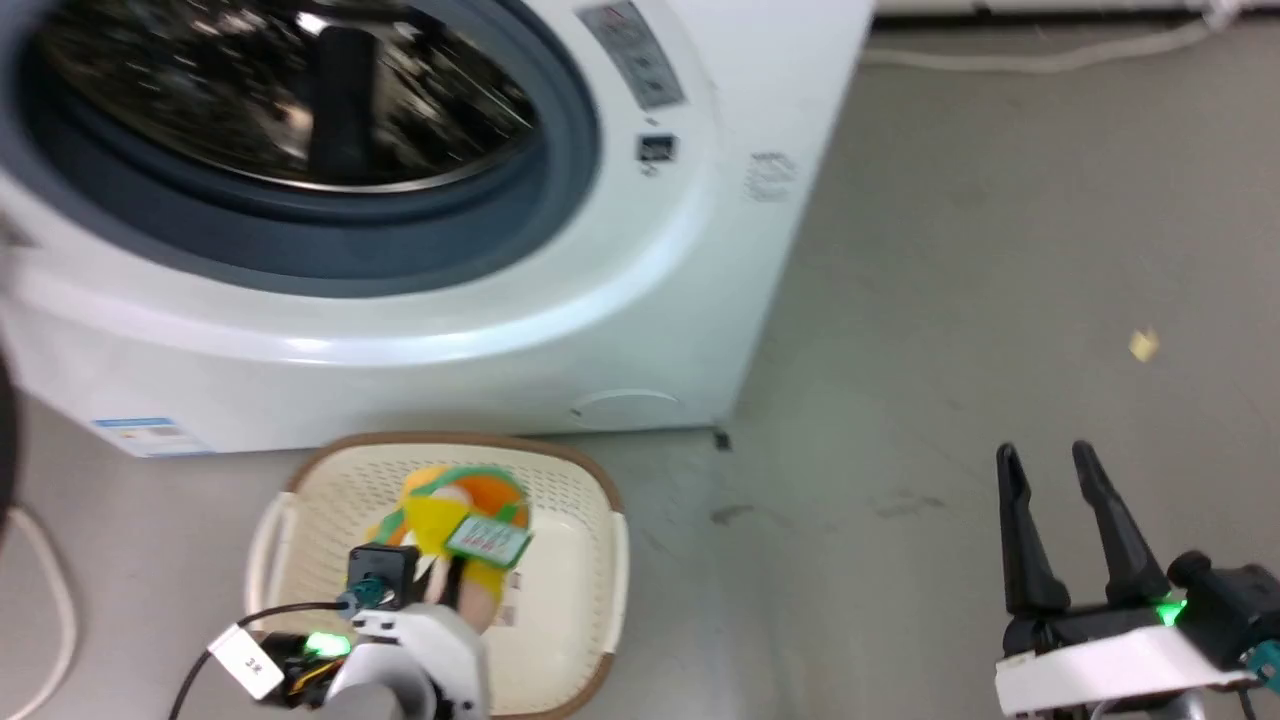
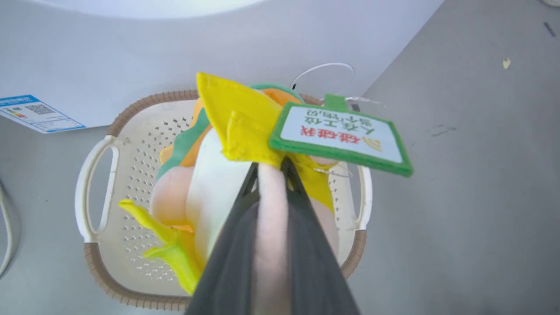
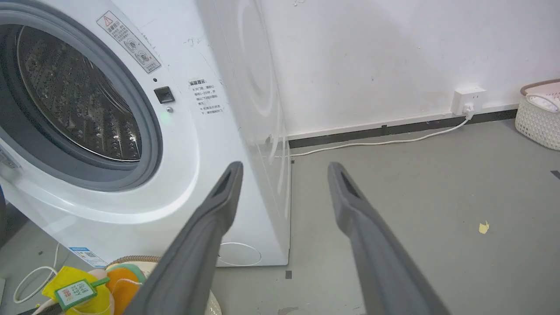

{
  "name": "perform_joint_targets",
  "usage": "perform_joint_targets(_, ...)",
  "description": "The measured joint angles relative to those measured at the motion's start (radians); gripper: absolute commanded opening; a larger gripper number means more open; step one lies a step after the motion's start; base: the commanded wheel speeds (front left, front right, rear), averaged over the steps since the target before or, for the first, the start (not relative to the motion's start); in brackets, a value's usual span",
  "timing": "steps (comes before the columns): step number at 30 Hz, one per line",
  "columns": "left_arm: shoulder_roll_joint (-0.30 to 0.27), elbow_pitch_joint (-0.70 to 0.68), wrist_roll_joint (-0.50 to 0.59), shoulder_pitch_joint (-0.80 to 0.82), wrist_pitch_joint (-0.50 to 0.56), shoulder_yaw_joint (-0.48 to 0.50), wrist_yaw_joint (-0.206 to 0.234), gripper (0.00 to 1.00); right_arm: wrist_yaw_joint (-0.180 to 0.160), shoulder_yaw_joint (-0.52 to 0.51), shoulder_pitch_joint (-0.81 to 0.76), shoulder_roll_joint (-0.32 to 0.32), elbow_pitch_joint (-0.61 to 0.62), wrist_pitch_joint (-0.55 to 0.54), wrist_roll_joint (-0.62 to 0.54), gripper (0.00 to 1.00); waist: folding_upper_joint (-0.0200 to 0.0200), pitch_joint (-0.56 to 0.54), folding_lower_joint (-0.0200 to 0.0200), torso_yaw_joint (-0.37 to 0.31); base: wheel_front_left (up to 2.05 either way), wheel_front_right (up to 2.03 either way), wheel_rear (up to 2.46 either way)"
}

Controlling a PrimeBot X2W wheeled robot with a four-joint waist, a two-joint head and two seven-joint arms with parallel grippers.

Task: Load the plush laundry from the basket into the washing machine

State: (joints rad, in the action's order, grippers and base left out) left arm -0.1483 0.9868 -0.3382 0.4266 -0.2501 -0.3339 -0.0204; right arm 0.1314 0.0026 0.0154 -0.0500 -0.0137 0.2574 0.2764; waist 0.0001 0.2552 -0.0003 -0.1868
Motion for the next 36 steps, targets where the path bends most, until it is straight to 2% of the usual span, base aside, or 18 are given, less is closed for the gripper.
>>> perform_joint_targets(5, 0.016, -0.276, 0.004, -0.086, -0.005, 0.053, 0.048, 0.00, 0.000, 0.002, -0.017, 0.000, 0.001, 0.000, -0.015, 1.00, 0.0000, -0.053, 0.0001, 0.053, 0.00, 0.00, 0.00)
perform_joint_targets(10, 0.028, -0.569, 0.054, -0.177, -0.006, 0.115, 0.098, 0.00, 0.000, 0.008, -0.018, 0.000, 0.005, 0.000, -0.015, 1.00, 0.0000, -0.069, 0.0001, 0.067, 0.00, 0.00, 0.00)
perform_joint_targets(13, 0.036, -0.758, 0.098, -0.199, -0.006, 0.161, 0.110, 0.00, 0.000, 0.017, -0.018, 0.000, 0.013, 0.000, -0.014, 1.00, 0.0000, -0.050, 0.0002, 0.057, 0.00, 0.00, 0.00)
perform_joint_targets(16, 0.038, -0.853, 0.119, -0.188, -0.006, 0.191, 0.111, 0.00, 0.000, 0.022, -0.015, 0.000, 0.018, 0.000, -0.011, 1.00, 0.0000, -0.019, 0.0003, 0.047, 0.00, 0.00, 0.00)
perform_joint_targets(19, 0.024, -0.888, 0.142, -0.143, -0.006, 0.216, 0.110, 0.00, 0.000, 0.033, 0.002, 0.000, 0.022, 0.000, -0.007, 1.00, 0.0000, 0.021, 0.0004, 0.033, 0.00, 0.00, 0.00)
perform_joint_targets(23, -0.031, -0.887, 0.161, -0.032, -0.002, 0.240, 0.103, 0.00, 0.000, 0.041, 0.043, 0.000, 0.028, 0.000, 0.018, 1.00, 0.0000, 0.089, 0.0005, 0.006, 0.00, 0.00, 0.00)
perform_joint_targets(30, -0.136, -0.825, 0.219, 0.308, 0.156, 0.243, 0.072, 0.00, 0.000, 0.054, 0.121, 0.000, 0.043, 0.000, 0.072, 1.00, 0.0000, 0.248, 0.0006, -0.044, 0.00, 0.00, 0.00)
perform_joint_targets(36, -0.237, -0.670, 0.276, 0.560, 0.295, 0.218, 0.024, 0.00, 0.000, 0.092, 0.165, 0.000, 0.035, 0.000, 0.111, 1.00, 0.0000, 0.381, 0.0006, -0.094, 0.00, 0.00, 0.00)
